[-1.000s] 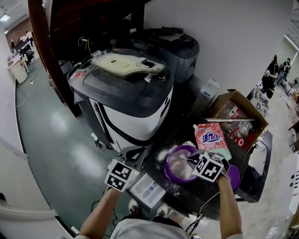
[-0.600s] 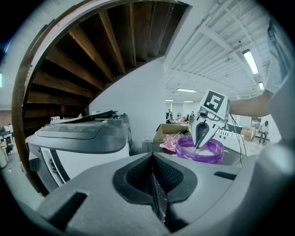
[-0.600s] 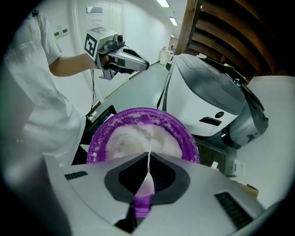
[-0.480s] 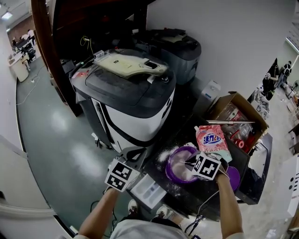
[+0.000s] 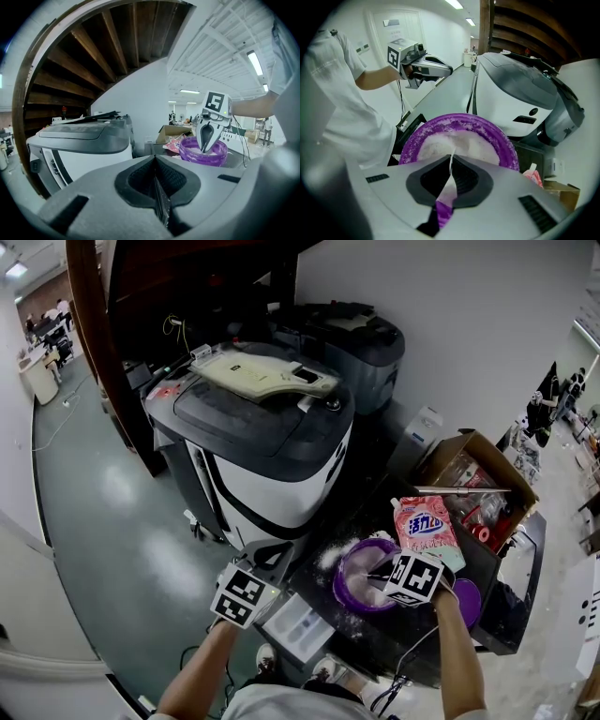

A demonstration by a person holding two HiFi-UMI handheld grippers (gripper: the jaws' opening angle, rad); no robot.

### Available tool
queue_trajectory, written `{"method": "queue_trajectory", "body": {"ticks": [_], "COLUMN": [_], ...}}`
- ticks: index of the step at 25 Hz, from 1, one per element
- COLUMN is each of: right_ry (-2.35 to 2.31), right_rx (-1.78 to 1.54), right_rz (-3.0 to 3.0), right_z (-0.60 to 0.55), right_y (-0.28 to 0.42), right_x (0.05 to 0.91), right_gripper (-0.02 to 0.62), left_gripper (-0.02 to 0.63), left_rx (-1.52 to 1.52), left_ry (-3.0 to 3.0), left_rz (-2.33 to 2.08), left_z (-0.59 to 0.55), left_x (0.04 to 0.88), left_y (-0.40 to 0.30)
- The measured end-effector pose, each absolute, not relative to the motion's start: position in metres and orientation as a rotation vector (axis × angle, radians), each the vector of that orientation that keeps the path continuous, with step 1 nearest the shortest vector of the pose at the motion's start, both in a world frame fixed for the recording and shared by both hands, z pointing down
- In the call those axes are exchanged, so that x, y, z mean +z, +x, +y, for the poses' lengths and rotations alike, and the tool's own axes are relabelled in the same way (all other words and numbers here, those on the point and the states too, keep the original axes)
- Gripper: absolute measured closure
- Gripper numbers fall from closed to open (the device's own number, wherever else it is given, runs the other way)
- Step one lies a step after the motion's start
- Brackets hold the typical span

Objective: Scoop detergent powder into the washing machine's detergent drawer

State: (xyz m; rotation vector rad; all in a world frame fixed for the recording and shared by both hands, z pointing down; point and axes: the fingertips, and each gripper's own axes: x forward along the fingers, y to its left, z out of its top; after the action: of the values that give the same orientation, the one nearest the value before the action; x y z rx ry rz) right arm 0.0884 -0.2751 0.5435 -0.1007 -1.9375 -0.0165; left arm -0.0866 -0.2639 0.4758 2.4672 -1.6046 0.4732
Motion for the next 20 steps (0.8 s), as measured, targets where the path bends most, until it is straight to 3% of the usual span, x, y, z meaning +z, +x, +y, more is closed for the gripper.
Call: {"method": "queue_trajectory", "body": {"ticks": [20], "right_ry": [-0.166], "right_rx": [0.080], "right_rz": [-1.961], "right_z": [-0.262], "right_y": [0.085], "right_x": [0.541], "right_gripper": [0.588], "left_gripper": [0.597], "left_rx": [0.475], "left_ry": [2.450], "left_rz": [-1.615], "left_z": [-0.264], "left_x": [0.476], "left_y": [-0.091]}}
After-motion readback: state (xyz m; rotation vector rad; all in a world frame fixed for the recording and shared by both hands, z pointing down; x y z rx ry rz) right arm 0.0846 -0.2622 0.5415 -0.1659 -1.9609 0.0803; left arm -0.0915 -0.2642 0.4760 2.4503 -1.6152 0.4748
